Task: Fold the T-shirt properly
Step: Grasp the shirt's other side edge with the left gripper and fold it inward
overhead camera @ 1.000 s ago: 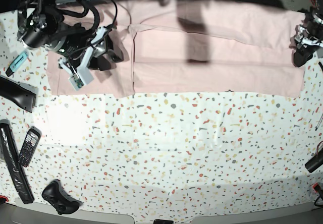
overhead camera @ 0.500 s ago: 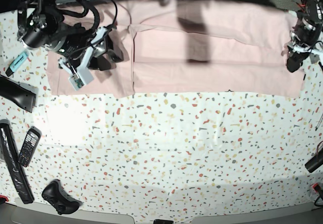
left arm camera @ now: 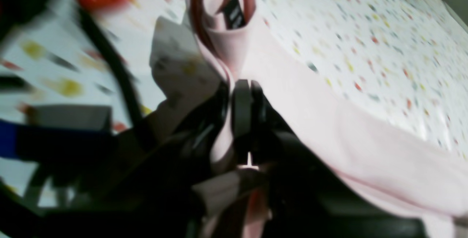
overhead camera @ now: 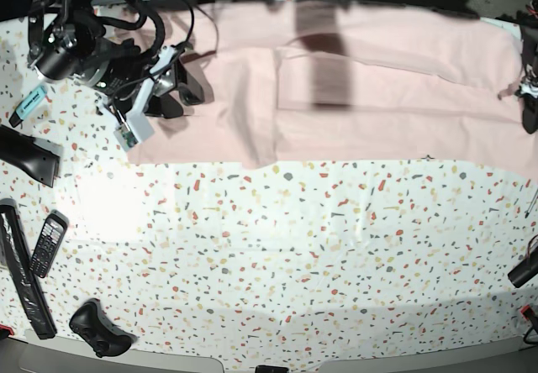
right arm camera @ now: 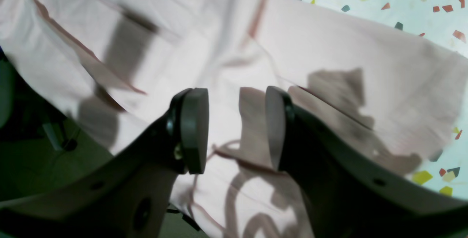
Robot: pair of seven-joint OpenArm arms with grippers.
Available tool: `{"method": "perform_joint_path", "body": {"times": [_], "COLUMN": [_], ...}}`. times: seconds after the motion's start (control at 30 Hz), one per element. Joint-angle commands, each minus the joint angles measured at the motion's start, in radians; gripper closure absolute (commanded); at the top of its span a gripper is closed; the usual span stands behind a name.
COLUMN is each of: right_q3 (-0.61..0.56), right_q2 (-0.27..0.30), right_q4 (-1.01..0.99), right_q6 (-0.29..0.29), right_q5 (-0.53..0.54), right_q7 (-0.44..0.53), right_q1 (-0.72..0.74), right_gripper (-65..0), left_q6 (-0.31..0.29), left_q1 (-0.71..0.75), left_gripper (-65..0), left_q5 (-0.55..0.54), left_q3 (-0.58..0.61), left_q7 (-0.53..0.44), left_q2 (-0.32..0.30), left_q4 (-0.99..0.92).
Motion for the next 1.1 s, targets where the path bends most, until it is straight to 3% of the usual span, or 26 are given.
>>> {"method": "perform_joint_path", "body": {"times": [0.0, 0.17, 0.4, 0.53, 0.77, 0.87, 1.07], "right_q3": [0.008, 0.008, 0.008, 0.008, 0.008, 0.008, 0.008], "right_q2": [0.009, 0.009, 0.009, 0.009, 0.009, 0.009, 0.009], "right_q4": [0.02, 0.02, 0.02, 0.02, 0.02, 0.02, 0.02], "right_q6": [0.011, 0.01, 0.011, 0.011, 0.011, 0.011, 0.011], "right_q5": [0.012, 0.012, 0.012, 0.012, 0.011, 0.011, 0.011], "right_q7": [0.019, 0.019, 0.028, 0.03, 0.03, 0.03, 0.039], "right_q1": [0.008, 0.008, 0.008, 0.008, 0.008, 0.008, 0.008], "right_gripper": [-25.0, -25.0, -25.0, -25.0, -25.0, -25.0, -25.0], "left_q6": [-0.008, -0.017, -0.017, -0.017, -0.017, -0.017, -0.017], "left_q1": [-0.002, 0.024, 0.14, 0.146, 0.145, 0.145, 0.145], "left_gripper": [0.0, 0.0, 0.0, 0.0, 0.0, 0.0, 0.0], "left_q5": [-0.041, -0.223, -0.353, -0.445, -0.443, -0.389, -0.357], "left_q3": [-0.008, -0.047, -0.039, 0.049, 0.22, 0.253, 0.306], "left_q7": [0.012, 0.196, 0.328, 0.375, 0.375, 0.36, 0.36], "left_q2": [-0.019, 0.038, 0.228, 0.273, 0.366, 0.407, 0.422], "left_q4": [0.026, 0.127, 0.39, 0.433, 0.436, 0.436, 0.436]}}
